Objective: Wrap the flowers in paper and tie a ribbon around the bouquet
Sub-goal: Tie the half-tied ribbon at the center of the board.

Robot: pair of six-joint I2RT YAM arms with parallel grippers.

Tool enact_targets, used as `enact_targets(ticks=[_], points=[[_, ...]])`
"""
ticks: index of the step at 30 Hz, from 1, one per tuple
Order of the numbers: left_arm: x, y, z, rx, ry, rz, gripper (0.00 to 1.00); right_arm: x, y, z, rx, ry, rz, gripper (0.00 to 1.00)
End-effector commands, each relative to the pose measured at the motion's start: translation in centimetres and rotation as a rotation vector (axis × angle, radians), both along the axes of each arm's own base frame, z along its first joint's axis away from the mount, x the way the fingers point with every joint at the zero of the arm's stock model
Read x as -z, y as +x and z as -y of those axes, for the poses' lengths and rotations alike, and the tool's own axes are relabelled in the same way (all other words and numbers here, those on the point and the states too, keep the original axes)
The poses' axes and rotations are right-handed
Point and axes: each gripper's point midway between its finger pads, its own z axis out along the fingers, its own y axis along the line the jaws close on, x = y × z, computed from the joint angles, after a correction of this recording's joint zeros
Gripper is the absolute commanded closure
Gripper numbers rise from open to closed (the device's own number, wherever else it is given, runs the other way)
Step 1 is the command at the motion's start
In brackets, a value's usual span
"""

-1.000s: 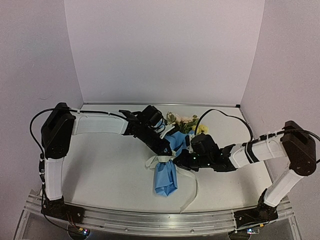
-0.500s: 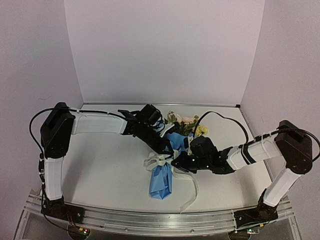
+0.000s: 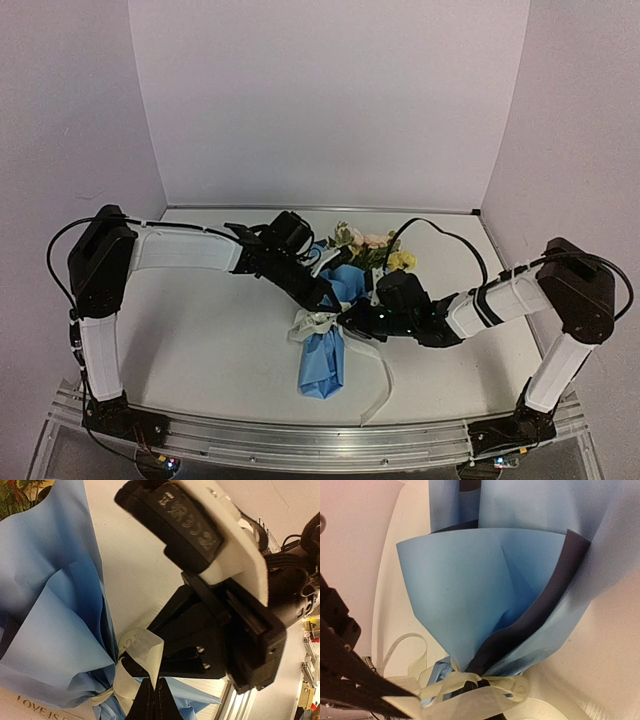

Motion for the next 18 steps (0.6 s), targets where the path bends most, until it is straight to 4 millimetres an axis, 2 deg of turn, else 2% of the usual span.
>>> enact_targets(ticks=[1,9,18], points=[[-4.1,0.2,0.4,0.000,-0.103,0.046,1.00,-2.0,2.0,-1.4,0.011,0.066,0.069,1.00],[-2.3,-0.1,-0.1,-0.007,-0.071,0.005,1.00,-3.7,2.6,-1.4,0.007,0.111,0.146,1.00],[-3.2,-0.6,-0.2,0.001,-0.118,0.001,1.00,-4.1,3.1,-3.5,-0.052,0.191,0.159,1.00]])
